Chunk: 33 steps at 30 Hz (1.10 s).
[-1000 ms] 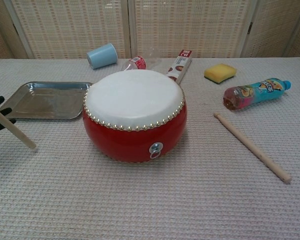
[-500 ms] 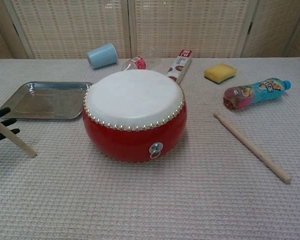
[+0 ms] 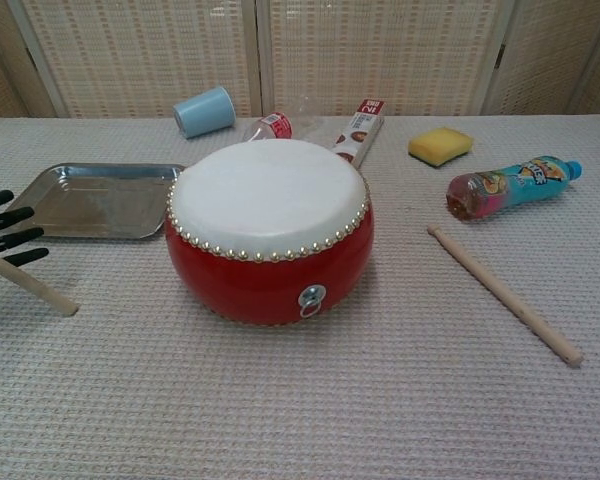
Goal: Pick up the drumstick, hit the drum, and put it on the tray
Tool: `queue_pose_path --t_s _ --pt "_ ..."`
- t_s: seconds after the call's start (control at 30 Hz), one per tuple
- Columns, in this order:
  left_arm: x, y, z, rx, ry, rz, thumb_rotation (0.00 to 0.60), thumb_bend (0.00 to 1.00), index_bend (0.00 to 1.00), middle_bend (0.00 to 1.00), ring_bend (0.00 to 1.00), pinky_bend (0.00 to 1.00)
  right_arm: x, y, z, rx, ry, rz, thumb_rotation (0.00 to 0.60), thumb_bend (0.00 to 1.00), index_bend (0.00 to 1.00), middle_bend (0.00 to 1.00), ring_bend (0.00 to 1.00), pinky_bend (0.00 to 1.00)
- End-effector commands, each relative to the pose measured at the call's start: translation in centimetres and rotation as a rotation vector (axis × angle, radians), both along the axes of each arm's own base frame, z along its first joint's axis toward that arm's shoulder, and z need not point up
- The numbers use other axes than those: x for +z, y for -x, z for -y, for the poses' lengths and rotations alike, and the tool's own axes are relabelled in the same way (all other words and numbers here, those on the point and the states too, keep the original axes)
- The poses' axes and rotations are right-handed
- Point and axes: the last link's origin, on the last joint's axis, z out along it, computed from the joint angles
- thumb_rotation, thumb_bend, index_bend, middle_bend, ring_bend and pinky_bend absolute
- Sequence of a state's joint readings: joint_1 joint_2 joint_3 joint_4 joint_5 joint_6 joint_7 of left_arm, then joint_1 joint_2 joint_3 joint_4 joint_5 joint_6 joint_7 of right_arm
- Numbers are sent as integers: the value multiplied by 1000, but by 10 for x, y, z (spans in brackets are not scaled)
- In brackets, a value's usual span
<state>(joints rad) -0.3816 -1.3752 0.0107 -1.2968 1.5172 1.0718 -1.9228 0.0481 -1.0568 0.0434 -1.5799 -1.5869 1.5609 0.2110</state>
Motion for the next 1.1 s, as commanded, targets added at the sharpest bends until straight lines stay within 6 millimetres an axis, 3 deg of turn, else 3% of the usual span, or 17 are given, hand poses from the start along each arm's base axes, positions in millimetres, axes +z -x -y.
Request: queue_pose_path --t_s 0.03,0.23,0.7,0.73,0.77,0.87,0.93,1.1 --pt "-2 -6 0 -9 -9 -10 600 334 388 358 264 216 0 0 0 1 -1 0 600 64 0 19 0 68" --pt "-11 -23 -4 -60 2 -27 600 239 388 354 287 243 0 2 1 -5 0 1 600 64 0 19 0 68" --pt "-15 -29 -8 -121 17 -53 579 152 436 379 321 279 1 3 1 -6 6 1 600 64 0 19 0 68" --pt "-16 -29 -9 -114 18 -49 560 149 454 396 331 295 1 3 2 -5 5 1 600 64 0 19 0 68" --pt "-17 -29 -9 -100 22 -40 469 146 479 419 348 318 1 3 2 -4 4 1 600 64 0 19 0 68" --pt "-17 -30 -11 -76 33 -26 63 139 528 464 384 371 1 3 2 -4 3 2 600 64 0 19 0 68" --pt "-18 -29 -11 -75 34 -36 0 137 540 473 392 381 1 3 2 -4 4 1 600 64 0 19 0 68" --pt "-19 -30 -11 -76 27 -51 0 135 564 494 411 393 1 2 2 -5 5 0 600 64 0 19 0 68"
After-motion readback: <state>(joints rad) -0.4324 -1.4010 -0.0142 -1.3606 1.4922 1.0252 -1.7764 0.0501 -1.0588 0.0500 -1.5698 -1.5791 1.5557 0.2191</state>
